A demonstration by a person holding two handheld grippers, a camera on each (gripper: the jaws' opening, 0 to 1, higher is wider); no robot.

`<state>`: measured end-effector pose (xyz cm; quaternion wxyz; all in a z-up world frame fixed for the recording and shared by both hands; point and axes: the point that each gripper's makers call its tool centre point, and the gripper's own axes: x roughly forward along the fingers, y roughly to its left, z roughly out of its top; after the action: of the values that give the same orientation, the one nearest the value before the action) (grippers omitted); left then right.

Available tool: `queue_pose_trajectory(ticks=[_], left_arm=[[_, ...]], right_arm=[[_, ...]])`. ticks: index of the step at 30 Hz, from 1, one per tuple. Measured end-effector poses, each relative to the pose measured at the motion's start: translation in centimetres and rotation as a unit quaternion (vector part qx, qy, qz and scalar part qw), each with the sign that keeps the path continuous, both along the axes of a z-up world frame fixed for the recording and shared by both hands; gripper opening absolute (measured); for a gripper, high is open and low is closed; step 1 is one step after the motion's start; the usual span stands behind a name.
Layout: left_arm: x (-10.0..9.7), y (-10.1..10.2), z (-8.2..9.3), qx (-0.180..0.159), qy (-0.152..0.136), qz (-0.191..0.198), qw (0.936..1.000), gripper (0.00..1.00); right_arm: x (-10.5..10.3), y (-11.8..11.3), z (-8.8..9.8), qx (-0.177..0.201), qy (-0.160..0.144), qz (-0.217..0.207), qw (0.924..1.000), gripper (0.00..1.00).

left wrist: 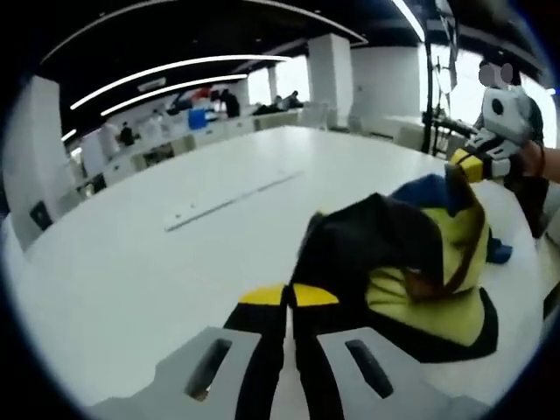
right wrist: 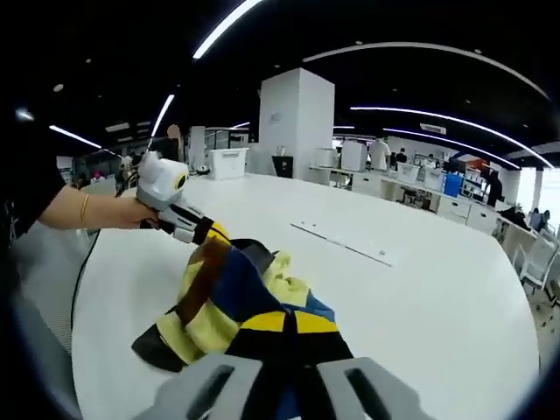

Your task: Fold the garment on the visible template until the final outline fits inside the template.

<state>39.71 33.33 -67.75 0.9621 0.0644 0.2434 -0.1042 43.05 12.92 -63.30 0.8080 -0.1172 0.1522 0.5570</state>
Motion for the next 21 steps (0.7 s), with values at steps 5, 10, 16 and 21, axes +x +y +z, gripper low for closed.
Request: queue_pose_trajectory(ticks=[5,10,16,21], left_arm=[[-0.3,0.3,0.5,0.003,0.000,0.010,0.9999,0.00],[-0.6,-0.1,1.8,0.004,-0.011,0.007,0.9999,0.00],[-1.0,0.0,3.8,0.013,-0.029,0.010,0.9995,0.00],[-1.7,0.8,5.3,0.016,-0.043,0.022,0.9987,0.00]], right_arm=[[0.5,-0.6,0.9,0.013,0.004,-0.016,0.9998,0.00],[0.4,-0.9,1.6,0.011,-0.001,-0.014,0.9998,0.00],[0.6,-1.2,2.6,0.014,-0.006,-0.023,0.9996,0.00],[0.8,-1.6,3.4,0.013,-0.013,-0.024,0.9995,0.00]])
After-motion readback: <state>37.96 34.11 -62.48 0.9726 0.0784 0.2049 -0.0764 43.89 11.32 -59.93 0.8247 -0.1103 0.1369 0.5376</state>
